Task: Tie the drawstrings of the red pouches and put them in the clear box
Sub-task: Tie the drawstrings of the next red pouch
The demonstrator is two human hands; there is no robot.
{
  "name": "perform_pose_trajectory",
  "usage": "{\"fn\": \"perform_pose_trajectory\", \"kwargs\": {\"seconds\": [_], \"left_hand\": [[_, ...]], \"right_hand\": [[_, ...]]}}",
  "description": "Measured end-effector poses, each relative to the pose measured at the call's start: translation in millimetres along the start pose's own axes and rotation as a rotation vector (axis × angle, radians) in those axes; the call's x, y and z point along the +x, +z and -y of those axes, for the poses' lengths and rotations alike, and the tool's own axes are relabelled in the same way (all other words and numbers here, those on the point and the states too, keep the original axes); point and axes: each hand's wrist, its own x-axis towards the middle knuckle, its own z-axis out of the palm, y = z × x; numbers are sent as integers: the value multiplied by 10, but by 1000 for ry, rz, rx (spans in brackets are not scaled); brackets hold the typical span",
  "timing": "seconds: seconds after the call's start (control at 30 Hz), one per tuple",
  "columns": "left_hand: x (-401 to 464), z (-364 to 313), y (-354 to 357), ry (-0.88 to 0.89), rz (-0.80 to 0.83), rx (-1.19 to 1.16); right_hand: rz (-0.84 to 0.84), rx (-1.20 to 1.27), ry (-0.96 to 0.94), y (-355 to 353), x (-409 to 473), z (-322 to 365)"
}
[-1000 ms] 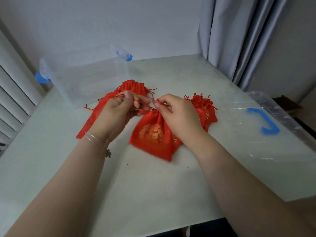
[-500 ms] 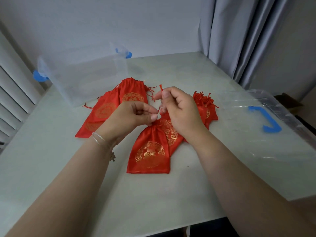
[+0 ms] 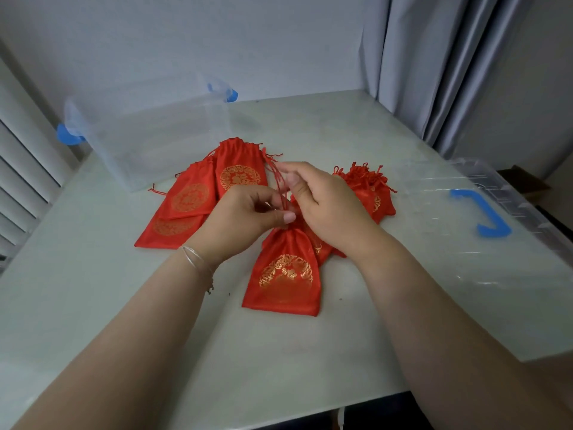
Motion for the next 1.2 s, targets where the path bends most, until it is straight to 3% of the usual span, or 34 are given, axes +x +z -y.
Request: {"fn": "perform_pose_trajectory", "kwargs": {"seconds": [0.13, 0.33, 0.63, 0.73, 1.0, 1.2], "left_hand": [[3, 23, -71, -25, -21, -101], [-3, 18, -74, -18, -42, -141], [10, 60, -104, -26, -12, -205], [14, 64, -119, -16, -1, -231], [27, 42, -151, 56, -12, -140], [31, 72, -165, 2, -62, -124]], "right_hand": [[154, -253, 8, -85, 23, -94], [207, -300, 41, -106, 27, -110], [295, 34, 119, -140, 21, -123], [317, 33, 132, -115, 6, -127], [18, 32, 129, -134, 24, -53], [-134, -70, 39, -119, 27, -62]]}}
